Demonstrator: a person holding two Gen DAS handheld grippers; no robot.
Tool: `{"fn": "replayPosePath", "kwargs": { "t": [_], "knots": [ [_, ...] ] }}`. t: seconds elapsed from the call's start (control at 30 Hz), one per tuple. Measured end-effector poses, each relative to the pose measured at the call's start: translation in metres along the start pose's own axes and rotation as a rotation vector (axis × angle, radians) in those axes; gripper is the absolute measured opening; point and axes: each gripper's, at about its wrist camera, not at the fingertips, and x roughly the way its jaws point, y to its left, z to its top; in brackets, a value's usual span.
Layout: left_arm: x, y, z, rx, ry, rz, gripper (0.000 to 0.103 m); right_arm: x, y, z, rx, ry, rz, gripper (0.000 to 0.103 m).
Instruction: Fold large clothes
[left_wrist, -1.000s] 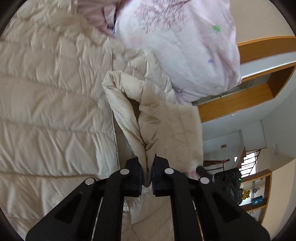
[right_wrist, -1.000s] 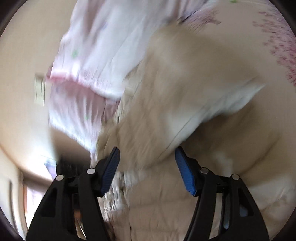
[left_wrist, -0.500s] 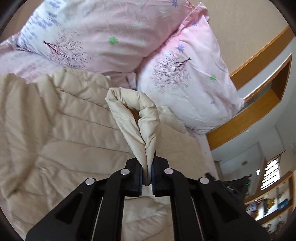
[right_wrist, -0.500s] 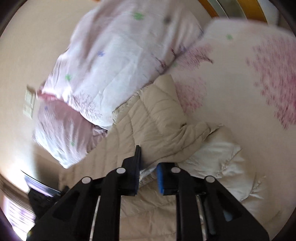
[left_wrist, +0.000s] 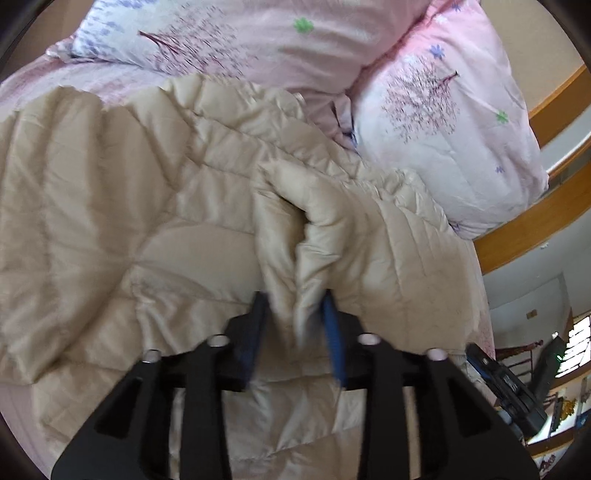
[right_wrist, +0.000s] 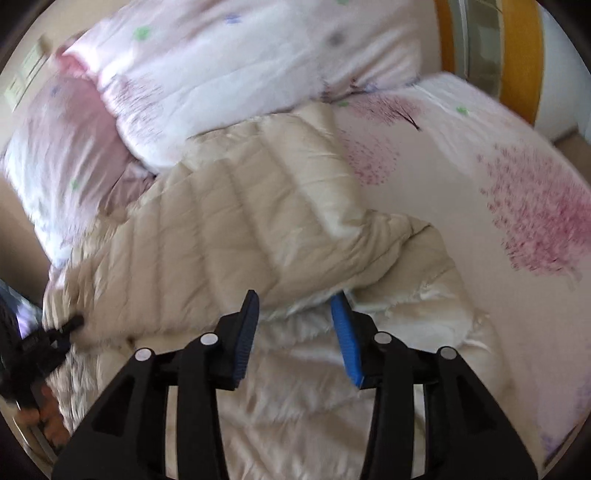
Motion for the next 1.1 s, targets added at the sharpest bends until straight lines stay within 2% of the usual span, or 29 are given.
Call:
{"fn": "replayPosePath", "kwargs": {
  "t": [0.03, 0.17, 0.23, 0.33, 0.43, 0.5, 0.57, 0.6, 0.7, 0.77, 0.83, 0.9, 0.97, 1.1],
  "knots": [
    [-0.006, 0.003, 0.0, -0.001, -0.014, 0.006, 0.048, -0.005, 0.008, 0.0, -0.025, -0.003, 0.018, 0.042],
    [-0.032, 0.007, -0.001, -0.001, -0.044, -0.012, 0.048, -0.02, 0.062, -0.003, -0.178, -0.019, 0.125, 0.036],
    [-0.049, 0.01, -0.006, 0.004, -0.065, -0.029, 0.05, -0.01, 0.094, -0.003, -0.261, -0.003, 0.182, 0.035],
    [-0.079, 0.018, -0.018, 0.015, -0.109, -0.024, 0.055, 0.01, 0.131, -0.007, -0.338, 0.033, 0.204, 0.032],
    [-0.11, 0.041, -0.033, -0.005, -0.152, 0.007, 0.058, 0.039, 0.163, -0.013, -0.406, 0.078, 0.172, 0.032],
    [-0.13, 0.06, -0.042, -0.027, -0.175, 0.046, 0.058, 0.064, 0.177, -0.019, -0.449, 0.126, 0.11, 0.035],
    [-0.151, 0.081, -0.054, -0.051, -0.204, 0.092, 0.058, 0.073, 0.185, -0.022, -0.475, 0.116, 0.07, 0.035],
    [-0.164, 0.096, -0.062, -0.074, -0.221, 0.114, 0.058, 0.071, 0.186, -0.021, -0.47, 0.112, 0.075, 0.037],
    [-0.189, 0.13, -0.076, -0.149, -0.259, 0.159, 0.061, 0.055, 0.179, -0.018, -0.39, 0.128, 0.164, 0.051],
    [-0.204, 0.161, -0.082, -0.247, -0.293, 0.167, 0.061, 0.043, 0.174, -0.018, -0.359, 0.127, 0.204, 0.055],
    [-0.215, 0.194, -0.087, -0.378, -0.323, 0.137, 0.061, 0.033, 0.17, -0.02, -0.358, 0.124, 0.222, 0.057],
    [-0.22, 0.216, -0.089, -0.468, -0.354, 0.114, 0.061, 0.031, 0.168, -0.023, -0.353, 0.139, 0.237, 0.058],
    [-0.222, 0.231, -0.089, -0.531, -0.373, 0.102, 0.061, 0.029, 0.166, -0.027, -0.341, 0.165, 0.254, 0.058],
    [-0.219, 0.253, -0.085, -0.645, -0.402, 0.063, 0.061, 0.025, 0.165, -0.03, -0.341, 0.161, 0.261, 0.058]
  ]
}}
